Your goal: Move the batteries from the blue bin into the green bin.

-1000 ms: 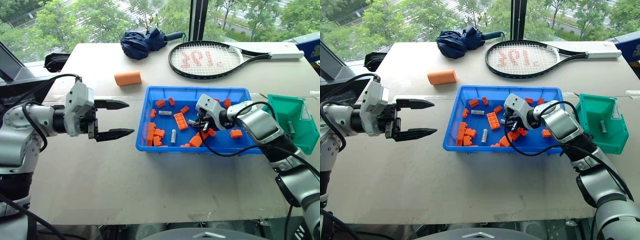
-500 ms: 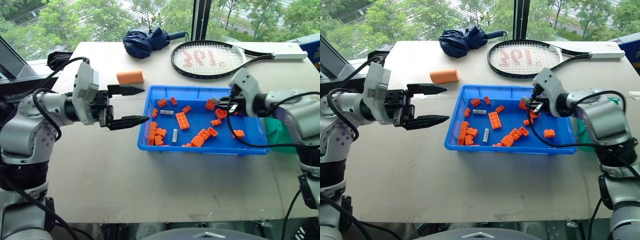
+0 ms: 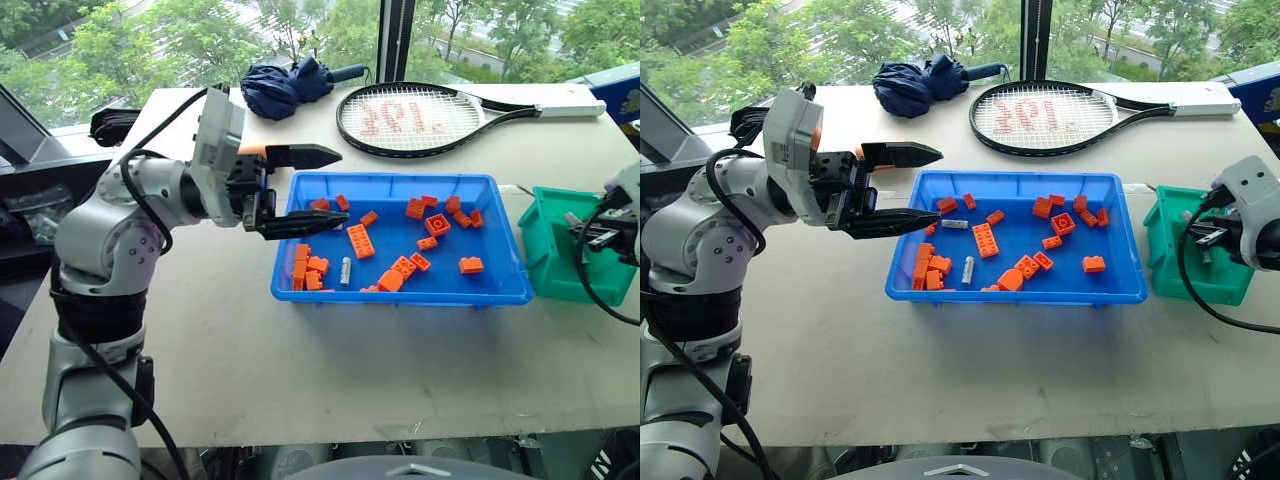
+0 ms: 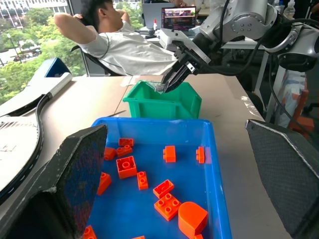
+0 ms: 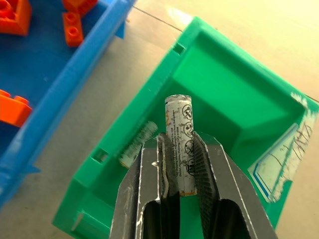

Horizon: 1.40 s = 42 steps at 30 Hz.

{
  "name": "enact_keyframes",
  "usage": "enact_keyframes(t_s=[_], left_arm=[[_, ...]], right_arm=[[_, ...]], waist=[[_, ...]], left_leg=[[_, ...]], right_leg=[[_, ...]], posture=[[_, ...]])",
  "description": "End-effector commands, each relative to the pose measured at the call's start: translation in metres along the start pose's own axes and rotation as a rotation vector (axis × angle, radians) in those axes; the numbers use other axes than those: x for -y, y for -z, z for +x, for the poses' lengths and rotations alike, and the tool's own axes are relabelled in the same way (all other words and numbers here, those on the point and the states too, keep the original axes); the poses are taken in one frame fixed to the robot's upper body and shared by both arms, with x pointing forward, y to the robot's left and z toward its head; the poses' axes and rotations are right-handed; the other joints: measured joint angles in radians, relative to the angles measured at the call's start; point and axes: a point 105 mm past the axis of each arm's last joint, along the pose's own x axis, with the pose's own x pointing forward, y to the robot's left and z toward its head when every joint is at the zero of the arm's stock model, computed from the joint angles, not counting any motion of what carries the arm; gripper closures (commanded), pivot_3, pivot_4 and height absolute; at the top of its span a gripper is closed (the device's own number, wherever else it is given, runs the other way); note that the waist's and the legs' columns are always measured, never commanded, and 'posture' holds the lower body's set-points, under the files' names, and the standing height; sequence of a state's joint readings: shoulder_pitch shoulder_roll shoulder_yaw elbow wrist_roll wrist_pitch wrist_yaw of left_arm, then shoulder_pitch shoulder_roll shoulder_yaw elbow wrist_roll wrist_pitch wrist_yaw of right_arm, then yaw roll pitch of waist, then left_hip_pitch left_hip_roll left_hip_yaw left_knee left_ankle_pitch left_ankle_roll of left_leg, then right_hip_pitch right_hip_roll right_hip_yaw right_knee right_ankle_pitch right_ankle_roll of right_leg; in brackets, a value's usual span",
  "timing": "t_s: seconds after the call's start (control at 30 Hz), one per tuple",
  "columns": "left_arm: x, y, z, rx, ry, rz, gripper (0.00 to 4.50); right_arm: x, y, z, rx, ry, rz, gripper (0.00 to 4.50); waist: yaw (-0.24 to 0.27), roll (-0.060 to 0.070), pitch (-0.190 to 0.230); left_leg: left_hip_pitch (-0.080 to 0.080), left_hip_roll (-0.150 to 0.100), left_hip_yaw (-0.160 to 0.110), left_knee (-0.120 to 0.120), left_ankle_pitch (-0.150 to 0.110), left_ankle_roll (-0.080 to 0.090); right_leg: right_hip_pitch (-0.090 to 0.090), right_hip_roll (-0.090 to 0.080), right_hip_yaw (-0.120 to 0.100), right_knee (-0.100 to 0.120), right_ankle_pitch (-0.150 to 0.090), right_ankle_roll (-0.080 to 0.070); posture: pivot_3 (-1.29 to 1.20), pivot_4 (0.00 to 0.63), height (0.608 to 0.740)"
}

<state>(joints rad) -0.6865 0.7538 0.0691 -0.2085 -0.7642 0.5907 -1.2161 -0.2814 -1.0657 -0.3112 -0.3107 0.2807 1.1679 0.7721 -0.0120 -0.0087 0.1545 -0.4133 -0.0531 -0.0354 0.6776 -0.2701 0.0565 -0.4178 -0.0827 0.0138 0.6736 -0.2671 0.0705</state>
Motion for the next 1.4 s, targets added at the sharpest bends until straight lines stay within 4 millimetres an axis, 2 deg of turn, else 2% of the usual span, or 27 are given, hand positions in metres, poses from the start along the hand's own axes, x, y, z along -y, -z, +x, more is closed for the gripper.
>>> enact_keyframes(t_s=[0.03, 0.17, 0.27, 0.33, 0.4, 0.53, 0.6, 0.7, 0.8, 0.9, 1.03, 1.2, 1.3, 1.4], left_arm=[[-0.002, -0.008, -0.003, -0.004, -0.008, 0.053, 0.00], [-0.002, -0.006, -0.006, -0.022, -0.019, 0.071, 0.00], [-0.002, -0.003, -0.013, -0.046, -0.038, 0.072, 0.00], [-0.003, 0.000, -0.021, -0.074, -0.065, 0.069, 0.00], [-0.005, 0.007, -0.033, -0.114, -0.107, 0.058, 0.00], [-0.004, 0.023, -0.055, -0.198, -0.160, 0.031, 0.00], [-0.001, 0.031, -0.066, -0.237, -0.180, 0.021, 0.00], [0.006, 0.040, -0.082, -0.289, -0.210, -0.004, 0.00], [0.012, 0.044, -0.092, -0.314, -0.232, -0.022, 0.00], [0.017, 0.048, -0.100, -0.339, -0.254, -0.039, 0.00], [0.020, 0.053, -0.109, -0.359, -0.279, -0.051, 0.00], [0.022, 0.054, -0.108, -0.346, -0.292, -0.053, 0.00], [0.024, 0.053, -0.104, -0.339, -0.289, -0.052, 0.00], [0.024, 0.052, -0.104, -0.336, -0.293, -0.049, 0.00]], right_arm=[[0.018, -0.004, -0.011, 0.027, 0.085, -0.031, 3.20], [0.024, -0.006, -0.012, 0.035, 0.126, -0.047, 1.25], [0.012, -0.026, -0.011, 0.114, 0.074, -0.071, 0.01], [-0.011, -0.046, -0.008, 0.190, -0.029, -0.086, 0.01], [-0.046, -0.065, -0.003, 0.257, -0.179, -0.098, 0.01], [-0.105, -0.091, 0.010, 0.329, -0.410, -0.118, 0.01], [-0.131, -0.098, 0.018, 0.333, -0.488, -0.147, 0.01], [-0.182, -0.107, 0.028, 0.339, -0.660, -0.202, 0.01], [-0.215, -0.107, 0.035, 0.330, -0.760, -0.258, 0.01], [-0.232, -0.110, 0.041, 0.369, -0.816, -0.370, 0.01], [-0.241, -0.122, 0.057, 0.397, -0.833, -0.529, 0.01], [-0.258, -0.135, 0.071, 0.424, -0.892, -0.606, 0.01], [-0.273, -0.134, 0.069, 0.466, -1.013, -0.663, 0.01], [-0.275, -0.133, 0.080, 0.479, -1.014, -0.750, 0.01]], waist=[[0.001, 0.000, 0.000], [0.002, 0.000, 0.000], [0.000, 0.000, 0.000], [-0.004, 0.000, 0.000], [-0.011, 0.001, 0.000], [-0.014, 0.001, 0.001], [-0.013, 0.001, 0.001], [0.002, 0.000, 0.001], [-0.001, 0.000, 0.001], [0.002, 0.000, 0.001], [-0.005, 0.000, 0.001], [-0.006, 0.000, 0.001], [-0.006, 0.000, 0.001], [-0.007, 0.000, 0.001]], left_leg=[[0.000, 0.000, 0.000, 0.001, 0.000, 0.000], [0.000, 0.000, 0.000, 0.002, 0.000, 0.000], [0.000, 0.000, 0.000, 0.002, 0.000, 0.000], [0.000, 0.001, 0.000, 0.002, 0.000, 0.000], [0.000, 0.003, 0.000, 0.002, 0.000, 0.000], [0.000, 0.004, -0.001, 0.002, 0.000, 0.000], [0.000, 0.003, -0.001, 0.002, 0.000, 0.000], [-0.002, 0.001, -0.003, 0.002, 0.000, 0.000], [-0.002, 0.001, -0.003, 0.002, 0.000, 0.000], [-0.002, 0.001, -0.003, 0.002, 0.000, 0.000], [-0.002, 0.000, -0.003, 0.002, 0.000, 0.000], [-0.001, 0.000, -0.003, 0.002, 0.000, -0.001], [-0.002, 0.000, -0.003, 0.002, 0.000, -0.001], [-0.002, 0.000, -0.003, 0.002, 0.000, -0.001]], right_leg=[[0.000, 0.000, 0.000, 0.000, 0.000, 0.000], [0.000, 0.000, 0.000, 0.000, 0.000, 0.000], [0.000, 0.000, 0.000, 0.000, 0.000, 0.000], [0.000, 0.001, 0.001, 0.001, 0.000, 0.000], [0.000, 0.002, 0.001, 0.001, 0.000, 0.000], [0.000, 0.003, 0.000, 0.001, 0.000, 0.000], [-0.001, 0.003, 0.000, 0.001, 0.000, 0.000], [-0.001, 0.000, -0.002, -0.001, 0.000, 0.000], [-0.001, 0.000, -0.001, -0.001, 0.000, 0.000], [-0.001, 0.000, -0.002, 0.000, 0.000, 0.000], [-0.001, -0.001, -0.002, 0.000, 0.000, 0.000], [-0.003, 0.000, -0.002, 0.003, 0.000, 0.000], [-0.004, 0.000, -0.002, 0.003, 0.000, 0.000], [-0.004, 0.000, -0.002, 0.003, 0.000, 0.000]], posture=[[0.00, 0.150, 0.740], [0.00, 0.150, 0.740], [0.00, 0.150, 0.740], [0.00, 0.150, 0.740], [0.00, 0.150, 0.740], [0.00, 0.150, 0.740], [0.00, 0.150, 0.740], [0.00, 0.150, 0.740], [0.00, 0.150, 0.740], [0.00, 0.150, 0.740], [0.00, 0.150, 0.740], [0.00, 0.150, 0.740], [0.00, 0.150, 0.740], [0.00, 0.150, 0.740]])
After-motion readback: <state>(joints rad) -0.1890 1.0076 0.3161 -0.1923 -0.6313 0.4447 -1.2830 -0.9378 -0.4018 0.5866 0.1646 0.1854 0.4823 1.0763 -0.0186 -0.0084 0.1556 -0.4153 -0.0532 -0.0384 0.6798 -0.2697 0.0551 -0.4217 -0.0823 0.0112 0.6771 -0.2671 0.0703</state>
